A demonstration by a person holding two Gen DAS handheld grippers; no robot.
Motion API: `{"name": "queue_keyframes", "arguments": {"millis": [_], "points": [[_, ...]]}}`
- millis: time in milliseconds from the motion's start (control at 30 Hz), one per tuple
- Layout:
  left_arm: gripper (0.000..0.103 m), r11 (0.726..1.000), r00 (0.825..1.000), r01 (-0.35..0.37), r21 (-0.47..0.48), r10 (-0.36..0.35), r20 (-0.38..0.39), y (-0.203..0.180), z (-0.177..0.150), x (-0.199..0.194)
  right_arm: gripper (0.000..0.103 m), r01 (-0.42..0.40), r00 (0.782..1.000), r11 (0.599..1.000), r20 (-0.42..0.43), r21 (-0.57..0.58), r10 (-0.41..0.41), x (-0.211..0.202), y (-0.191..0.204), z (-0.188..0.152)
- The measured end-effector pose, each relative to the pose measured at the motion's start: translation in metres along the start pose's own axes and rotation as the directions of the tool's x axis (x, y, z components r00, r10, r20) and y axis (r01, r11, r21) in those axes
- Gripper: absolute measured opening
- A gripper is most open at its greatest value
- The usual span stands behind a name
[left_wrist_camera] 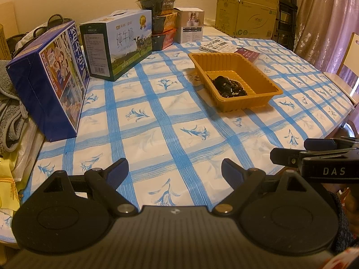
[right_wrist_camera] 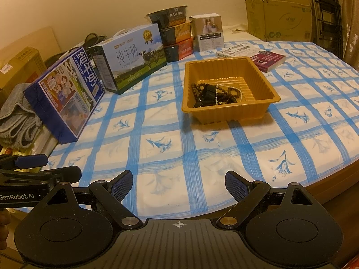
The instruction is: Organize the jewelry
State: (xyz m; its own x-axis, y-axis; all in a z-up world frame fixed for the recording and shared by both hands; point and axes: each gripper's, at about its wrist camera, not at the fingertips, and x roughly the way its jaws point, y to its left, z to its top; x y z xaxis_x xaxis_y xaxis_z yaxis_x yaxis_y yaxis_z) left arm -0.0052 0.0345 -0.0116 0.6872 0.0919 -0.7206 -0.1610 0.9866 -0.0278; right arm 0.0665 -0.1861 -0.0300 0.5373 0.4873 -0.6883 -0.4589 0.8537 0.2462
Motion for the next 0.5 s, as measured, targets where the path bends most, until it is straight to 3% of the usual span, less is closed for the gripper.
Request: {"name": "queue_keyframes", "arguments": {"millis": [500], "points": [[0.089, 1.000, 1.000, 0.002, 0.004, -0.002, 0.003, -0.0016, 0.0020, -0.0011, 0.089, 0.001, 1.000, 1.000, 0.011, 0.003, -0.001, -0.0037, -0.0002, 0.0022]]}}
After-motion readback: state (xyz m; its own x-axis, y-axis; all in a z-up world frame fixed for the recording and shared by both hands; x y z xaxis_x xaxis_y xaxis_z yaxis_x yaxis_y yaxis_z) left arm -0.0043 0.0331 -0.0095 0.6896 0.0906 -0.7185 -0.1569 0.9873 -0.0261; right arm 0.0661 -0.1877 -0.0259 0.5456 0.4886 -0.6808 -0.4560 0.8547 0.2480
